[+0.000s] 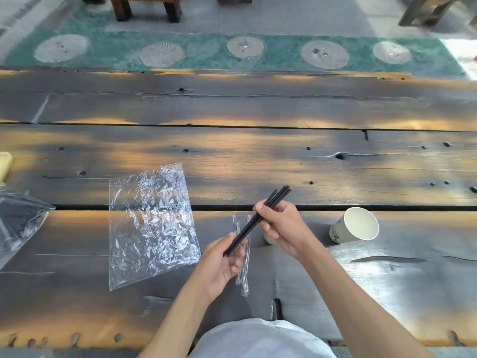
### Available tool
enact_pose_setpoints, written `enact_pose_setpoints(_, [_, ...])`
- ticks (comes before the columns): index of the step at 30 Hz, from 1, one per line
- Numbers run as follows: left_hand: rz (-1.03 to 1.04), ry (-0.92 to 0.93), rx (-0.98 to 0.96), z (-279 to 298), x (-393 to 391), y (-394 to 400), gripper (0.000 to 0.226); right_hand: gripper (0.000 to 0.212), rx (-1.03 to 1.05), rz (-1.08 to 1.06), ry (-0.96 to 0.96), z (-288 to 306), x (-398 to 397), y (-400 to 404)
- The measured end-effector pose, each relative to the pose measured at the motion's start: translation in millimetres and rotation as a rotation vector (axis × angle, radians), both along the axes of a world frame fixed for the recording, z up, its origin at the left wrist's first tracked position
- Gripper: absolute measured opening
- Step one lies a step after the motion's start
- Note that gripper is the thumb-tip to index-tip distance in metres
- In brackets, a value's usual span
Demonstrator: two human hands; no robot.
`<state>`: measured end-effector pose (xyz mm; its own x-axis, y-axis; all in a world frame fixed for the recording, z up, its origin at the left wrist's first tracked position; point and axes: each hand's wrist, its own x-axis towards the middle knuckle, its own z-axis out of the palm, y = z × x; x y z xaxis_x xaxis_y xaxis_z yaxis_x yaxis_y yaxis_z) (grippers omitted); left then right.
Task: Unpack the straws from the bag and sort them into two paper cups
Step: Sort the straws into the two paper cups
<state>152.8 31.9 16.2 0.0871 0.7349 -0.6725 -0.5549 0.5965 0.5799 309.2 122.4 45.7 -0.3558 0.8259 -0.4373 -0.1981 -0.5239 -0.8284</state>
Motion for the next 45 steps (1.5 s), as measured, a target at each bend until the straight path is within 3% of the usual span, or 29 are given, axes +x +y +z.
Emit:
enact_pose_setpoints(3, [0.203,-0.036,-0.078,7.3,13.8,6.6,0.018,0.008,-0.002,-0.003,-0.002,-0.1,4.4,-6.1])
enact_pose_setpoints(8, [0.333,0.101,-0.097,5.9,31.5,17.2,0.011,0.010,0.032,-0.034,-0.032,-3.3,10.9,-14.0])
enact_pose_setpoints(14, [0.270,0.219,-0.037,-2.3,41.5,18.8,0.013,0.006,0.021,-0.059,-0.020,-0.5,32.4,-16.8])
enact_pose_setpoints(18, [0.295,0.130,-0.081,-7.8,49.0,25.9,0.014,0.018,0.016,-0.130,-0.002,-2.9,48.6,-14.5])
enact_pose_setpoints(20, [0.248,0.147,-0.078,-12.8,52.0,31.6,0.016,0.012,0.037,-0.182,-0.031,-4.8,56.3,-11.7])
enact_pose_setpoints(26, [0.147,0.511,-0.095,-50.5,36.5,31.6,0.024,0.007,0.044,-0.604,-0.166,-22.9,94.9,3.4])
enact_pose_setpoints(30, [0.023,0.809,-0.153,-81.3,23.0,25.5,0.014,0.013,0.107,-0.515,-0.438,-37.6,97.3,4.3])
enact_pose_setpoints(35, [-0.194,1.048,-0.240,-100.1,26.0,28.0,0.032,0.013,0.145,-0.268,-0.551,-47.0,77.0,7.0])
enact_pose_setpoints(40, [-0.441,1.195,-0.228,-114.9,42.1,31.3,0.040,0.007,0.116,-0.222,-0.521,-47.4,74.5,5.3])
enact_pose_setpoints(45, [-0.571,1.389,-0.168,-114.4,53.3,31.7,0.042,0.022,0.052,-0.342,-0.450,-39.8,88.3,3.6])
